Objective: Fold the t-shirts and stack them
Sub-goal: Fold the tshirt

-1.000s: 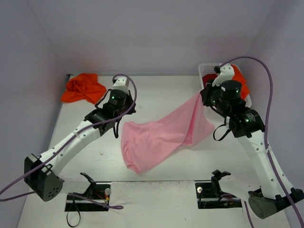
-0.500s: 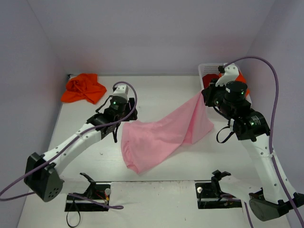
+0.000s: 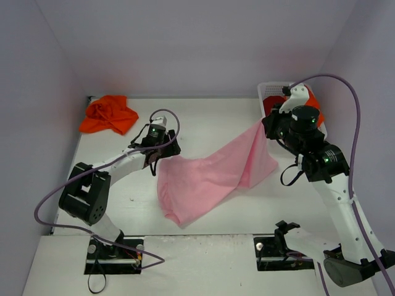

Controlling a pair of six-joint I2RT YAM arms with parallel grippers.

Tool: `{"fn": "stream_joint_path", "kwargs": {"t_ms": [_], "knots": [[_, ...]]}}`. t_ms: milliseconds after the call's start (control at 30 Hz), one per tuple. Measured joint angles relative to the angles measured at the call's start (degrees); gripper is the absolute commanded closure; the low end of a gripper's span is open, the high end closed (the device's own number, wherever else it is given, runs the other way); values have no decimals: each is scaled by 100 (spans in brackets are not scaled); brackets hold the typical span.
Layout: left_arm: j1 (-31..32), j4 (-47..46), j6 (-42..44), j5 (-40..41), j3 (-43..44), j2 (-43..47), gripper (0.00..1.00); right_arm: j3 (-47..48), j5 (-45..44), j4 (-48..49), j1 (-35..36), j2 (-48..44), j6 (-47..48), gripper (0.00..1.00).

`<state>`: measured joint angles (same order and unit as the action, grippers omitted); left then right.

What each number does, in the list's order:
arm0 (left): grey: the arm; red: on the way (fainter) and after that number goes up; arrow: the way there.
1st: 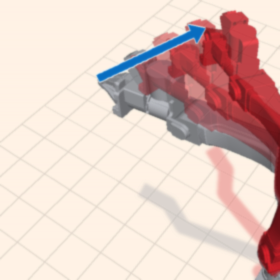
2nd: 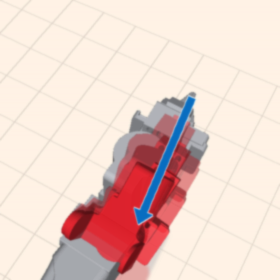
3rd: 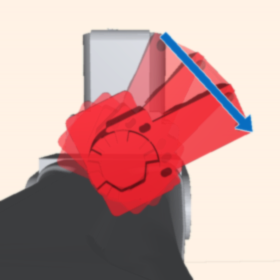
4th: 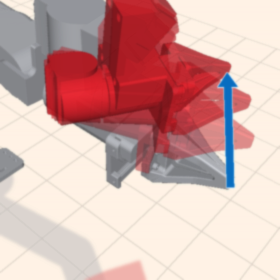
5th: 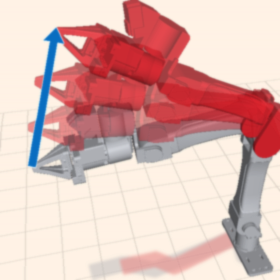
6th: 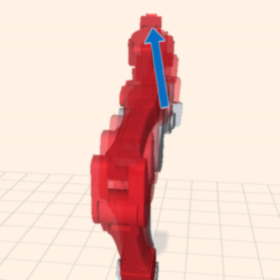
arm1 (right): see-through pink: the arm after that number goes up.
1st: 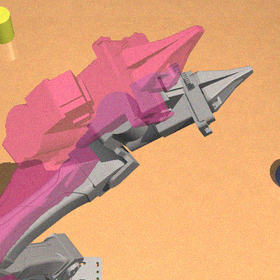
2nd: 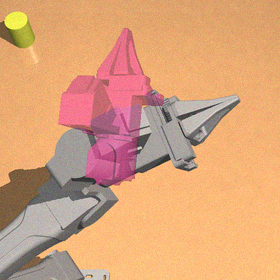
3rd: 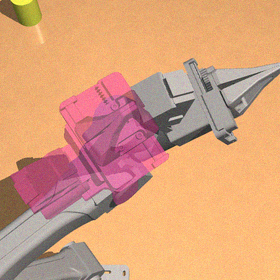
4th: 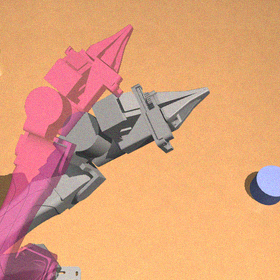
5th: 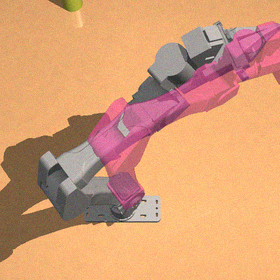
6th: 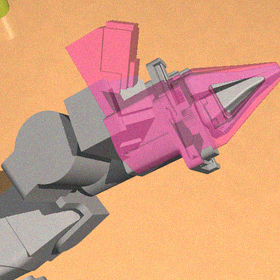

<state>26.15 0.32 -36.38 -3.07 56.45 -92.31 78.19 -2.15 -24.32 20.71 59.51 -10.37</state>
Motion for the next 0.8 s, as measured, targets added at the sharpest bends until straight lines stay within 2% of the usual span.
{"fn": "stream_joint_path", "kwargs": {"t_ms": [300, 700, 800], "knots": [[-146, -505, -227, -444, -210, -354, 45, 0, -4, -2, 2, 13, 2, 100], [-146, -682, -590, -662, -892, -197, 45, 0, 4, 4, 2, 179, 11, 100], [-144, -800, -649, -717, -944, -197, 48, 0, 4, 7, 2, 181, 9, 100]]}}
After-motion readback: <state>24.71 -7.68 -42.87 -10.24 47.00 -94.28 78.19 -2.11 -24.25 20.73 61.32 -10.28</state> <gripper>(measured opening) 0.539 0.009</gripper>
